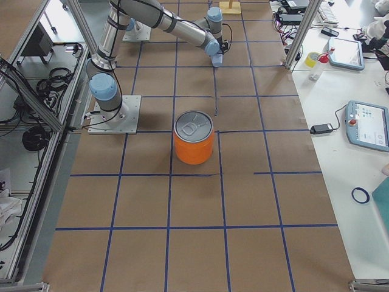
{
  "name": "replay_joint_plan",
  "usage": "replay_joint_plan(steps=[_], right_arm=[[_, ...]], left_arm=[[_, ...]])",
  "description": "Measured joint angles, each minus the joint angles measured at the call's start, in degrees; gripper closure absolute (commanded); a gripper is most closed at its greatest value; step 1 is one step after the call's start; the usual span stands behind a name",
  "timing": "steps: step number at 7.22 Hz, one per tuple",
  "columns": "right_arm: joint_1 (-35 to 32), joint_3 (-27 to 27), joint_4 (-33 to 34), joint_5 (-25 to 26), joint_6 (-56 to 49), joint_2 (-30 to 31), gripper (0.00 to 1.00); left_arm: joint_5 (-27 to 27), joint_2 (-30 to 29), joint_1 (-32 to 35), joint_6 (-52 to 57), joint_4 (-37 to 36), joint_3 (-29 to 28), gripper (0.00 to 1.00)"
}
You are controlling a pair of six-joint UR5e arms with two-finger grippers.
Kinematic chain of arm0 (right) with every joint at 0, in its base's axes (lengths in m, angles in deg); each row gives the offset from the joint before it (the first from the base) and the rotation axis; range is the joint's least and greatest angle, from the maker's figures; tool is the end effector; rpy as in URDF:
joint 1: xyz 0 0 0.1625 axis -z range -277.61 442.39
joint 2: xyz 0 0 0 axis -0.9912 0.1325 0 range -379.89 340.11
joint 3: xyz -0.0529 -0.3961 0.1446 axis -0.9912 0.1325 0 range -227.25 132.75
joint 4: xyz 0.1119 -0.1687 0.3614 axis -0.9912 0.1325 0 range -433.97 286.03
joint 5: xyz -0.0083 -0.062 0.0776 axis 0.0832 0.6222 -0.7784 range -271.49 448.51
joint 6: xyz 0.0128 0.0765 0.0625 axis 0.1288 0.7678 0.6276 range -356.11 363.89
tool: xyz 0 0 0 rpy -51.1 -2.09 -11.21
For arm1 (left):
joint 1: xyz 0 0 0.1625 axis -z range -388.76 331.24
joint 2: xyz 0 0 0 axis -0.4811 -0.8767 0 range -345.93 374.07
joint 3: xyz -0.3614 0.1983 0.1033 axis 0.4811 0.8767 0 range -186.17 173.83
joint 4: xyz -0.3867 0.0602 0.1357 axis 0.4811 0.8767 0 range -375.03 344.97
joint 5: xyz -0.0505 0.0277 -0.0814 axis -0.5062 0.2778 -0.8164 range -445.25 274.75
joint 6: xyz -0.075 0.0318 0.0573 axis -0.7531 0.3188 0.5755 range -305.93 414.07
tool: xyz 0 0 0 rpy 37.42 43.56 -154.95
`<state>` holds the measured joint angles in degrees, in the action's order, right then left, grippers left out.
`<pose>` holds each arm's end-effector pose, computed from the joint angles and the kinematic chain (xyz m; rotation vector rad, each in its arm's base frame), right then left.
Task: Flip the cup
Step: 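Lay the cup on its side and open the right gripper, withdrawing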
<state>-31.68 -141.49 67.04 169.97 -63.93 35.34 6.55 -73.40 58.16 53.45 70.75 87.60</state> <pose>0.4065 -0.5468 0.1891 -2.2140 2.1093 -0.3836 -0.1042 -0.4844 0.4843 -0.1017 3.1064 -0.0796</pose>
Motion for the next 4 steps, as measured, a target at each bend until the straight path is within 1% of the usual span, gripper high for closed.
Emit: replay_joint_plan(steps=[2, 4], right_arm=[[0.06, 0.22, -0.34, -0.04, 0.02, 0.14, 0.0], [0.11, 0.74, -0.73, -0.76, 0.7, 1.55, 0.0]], left_arm=[[0.52, 0.01, 0.0, 0.05, -0.06, 0.02, 0.0], [1.34, -0.15, 0.02, 0.31, -0.03, 0.02, 0.0]])
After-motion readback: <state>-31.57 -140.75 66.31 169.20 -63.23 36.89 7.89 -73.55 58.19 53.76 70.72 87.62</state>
